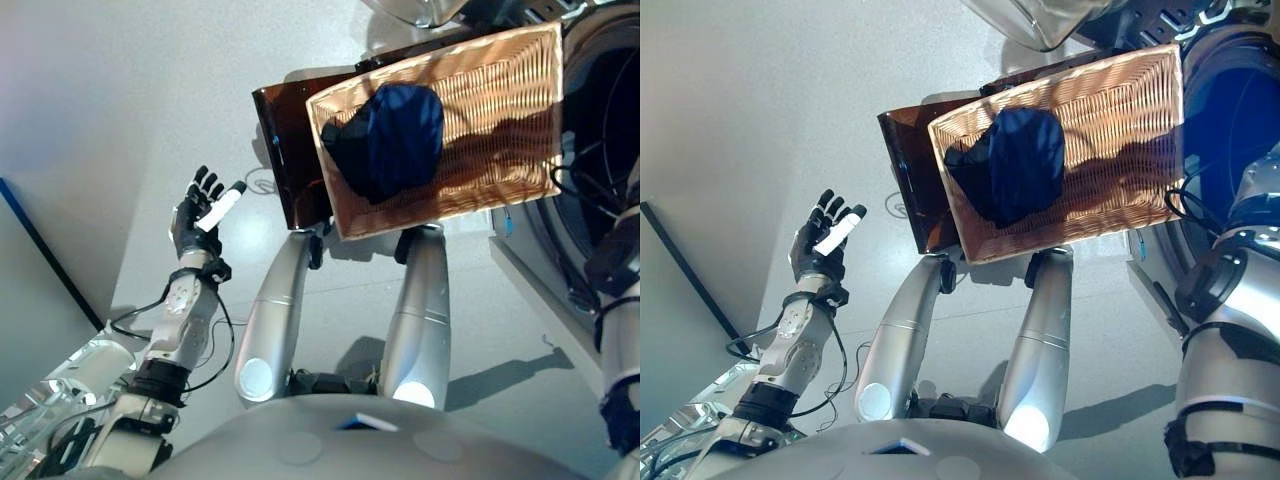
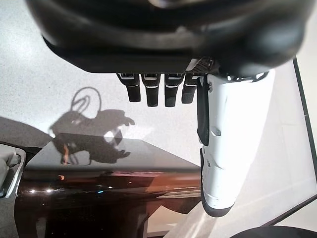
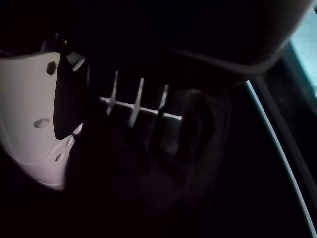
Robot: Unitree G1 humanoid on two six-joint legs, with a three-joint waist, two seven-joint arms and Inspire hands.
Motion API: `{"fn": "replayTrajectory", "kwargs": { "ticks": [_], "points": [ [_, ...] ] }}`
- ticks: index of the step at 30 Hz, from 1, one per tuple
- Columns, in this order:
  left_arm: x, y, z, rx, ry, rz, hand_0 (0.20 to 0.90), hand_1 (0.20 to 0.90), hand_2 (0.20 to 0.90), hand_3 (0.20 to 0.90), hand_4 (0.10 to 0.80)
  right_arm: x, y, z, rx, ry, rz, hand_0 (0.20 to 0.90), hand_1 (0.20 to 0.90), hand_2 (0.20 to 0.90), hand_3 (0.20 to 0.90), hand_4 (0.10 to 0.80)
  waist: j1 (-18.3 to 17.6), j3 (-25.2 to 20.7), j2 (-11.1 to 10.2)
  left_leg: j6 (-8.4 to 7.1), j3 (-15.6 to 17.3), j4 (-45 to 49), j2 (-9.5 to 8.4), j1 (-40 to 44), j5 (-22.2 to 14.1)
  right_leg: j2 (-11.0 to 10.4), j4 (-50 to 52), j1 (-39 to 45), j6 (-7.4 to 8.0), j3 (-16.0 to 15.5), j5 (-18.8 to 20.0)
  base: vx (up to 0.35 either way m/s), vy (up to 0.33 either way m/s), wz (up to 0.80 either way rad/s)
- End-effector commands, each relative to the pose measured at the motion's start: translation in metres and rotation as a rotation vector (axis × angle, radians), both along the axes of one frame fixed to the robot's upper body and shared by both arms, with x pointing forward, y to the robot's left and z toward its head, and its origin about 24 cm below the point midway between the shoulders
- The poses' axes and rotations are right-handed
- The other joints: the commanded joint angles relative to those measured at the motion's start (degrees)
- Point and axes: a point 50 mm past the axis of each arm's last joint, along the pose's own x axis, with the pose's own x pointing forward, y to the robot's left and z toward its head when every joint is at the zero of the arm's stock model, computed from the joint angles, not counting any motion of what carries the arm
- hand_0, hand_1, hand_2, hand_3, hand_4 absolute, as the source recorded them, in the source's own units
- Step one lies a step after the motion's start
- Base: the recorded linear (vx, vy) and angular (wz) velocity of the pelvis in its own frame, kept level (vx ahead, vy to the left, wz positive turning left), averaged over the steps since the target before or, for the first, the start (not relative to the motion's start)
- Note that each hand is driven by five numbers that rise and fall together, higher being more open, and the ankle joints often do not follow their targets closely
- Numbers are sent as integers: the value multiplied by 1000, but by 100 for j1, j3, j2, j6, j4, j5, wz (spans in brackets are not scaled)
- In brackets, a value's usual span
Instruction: Pick up the clothes and place them into the washing machine
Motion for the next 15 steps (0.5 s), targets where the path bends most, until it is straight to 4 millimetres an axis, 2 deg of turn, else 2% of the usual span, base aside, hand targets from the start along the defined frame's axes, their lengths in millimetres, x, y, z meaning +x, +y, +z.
{"fn": "replayTrajectory", "kwargs": {
  "ticks": [1, 12, 15],
  "points": [
    [-20, 26, -1, 33, -5, 128, 900, 900, 900, 900, 800, -33, -27, 40, -221, -29, -182, 900, 900, 900, 900, 800, -234, -462, 132, -363, -107, 388, 37, 239, -687, 227, -46, 376, -99, -32, -233, 0, 0, 0],
    [-20, 27, -2, 30, 4, 138, 900, 900, 900, 900, 800, -13, -11, 27, -235, 45, -71, 900, 900, 900, 900, 800, -232, -422, 109, -330, -55, 365, 31, 301, -690, 224, -116, 449, -87, -13, -166, 0, 3, 0],
    [-20, 27, -3, 34, 10, 136, 900, 900, 900, 900, 800, -6, -5, 14, -236, 119, -19, 900, 900, 900, 900, 800, -230, -380, 90, -317, -15, 305, 33, 376, -679, 217, -190, 512, -70, -23, -122, -12, 26, -4]
  ]
}}
